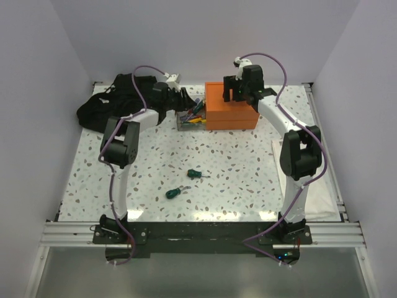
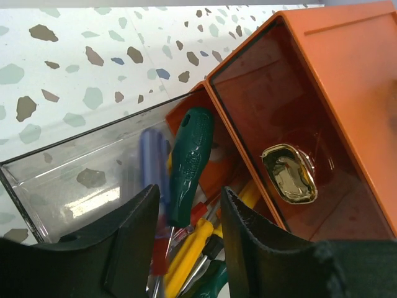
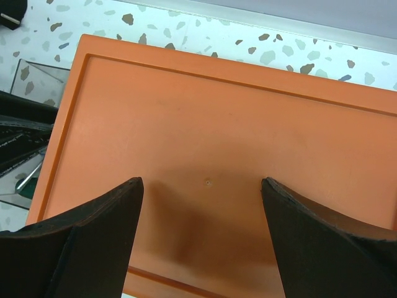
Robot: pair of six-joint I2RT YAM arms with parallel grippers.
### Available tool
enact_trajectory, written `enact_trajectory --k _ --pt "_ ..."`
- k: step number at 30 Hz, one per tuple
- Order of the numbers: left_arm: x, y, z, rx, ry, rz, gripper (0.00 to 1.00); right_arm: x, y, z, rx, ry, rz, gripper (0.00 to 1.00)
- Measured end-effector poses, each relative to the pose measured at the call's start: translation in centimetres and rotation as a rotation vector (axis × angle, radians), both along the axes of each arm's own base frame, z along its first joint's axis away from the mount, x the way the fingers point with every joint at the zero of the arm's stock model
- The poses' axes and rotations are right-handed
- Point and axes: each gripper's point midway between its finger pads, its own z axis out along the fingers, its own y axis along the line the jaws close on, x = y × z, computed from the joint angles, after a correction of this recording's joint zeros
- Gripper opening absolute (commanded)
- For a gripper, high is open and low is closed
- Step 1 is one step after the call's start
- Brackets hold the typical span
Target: Sort the tools into containers
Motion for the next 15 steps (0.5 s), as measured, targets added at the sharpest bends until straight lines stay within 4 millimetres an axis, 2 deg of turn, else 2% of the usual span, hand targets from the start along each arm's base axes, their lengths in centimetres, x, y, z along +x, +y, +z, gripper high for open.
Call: enact_trajectory --k 3,6,8,9,12,13,15 --pt "0.0 0.1 0.5 -0.009 0.001 0.005 0.53 0.0 0.0 0.0 -0.004 -0.001 0.002 0.81" --pt "-0.3 1.4 1.9 -0.018 -0.007 0.021 0.50 0.0 -0.1 -0.1 -0.009 -0.002 0.005 0.81" --pt "-0.3 2.8 3.4 -0.020 -0.027 0.044 0.13 0.0 -0.1 -0.1 -0.010 -0.002 0.005 0.81" --pt "-0.4 3.8 4.2 -0.021 -0.037 0.064 0.00 0.1 -0.1 -0.1 -0.010 -0.002 0.005 0.79" --pt "-0.2 7.5 6.5 -0.007 -0.080 0.143 0.00 0.1 -0.1 -0.2 -0.014 -0.002 0.004 0.44" --pt "0.0 8.6 7.0 -0.001 -0.090 0.168 0.00 0.2 -0.2 -0.3 -0.019 -0.002 0.003 0.22" --pt "0.3 10.6 6.7 0.018 -0.095 0.210 0.00 0.4 -0.3 -0.5 -0.017 -0.002 -0.010 0.10"
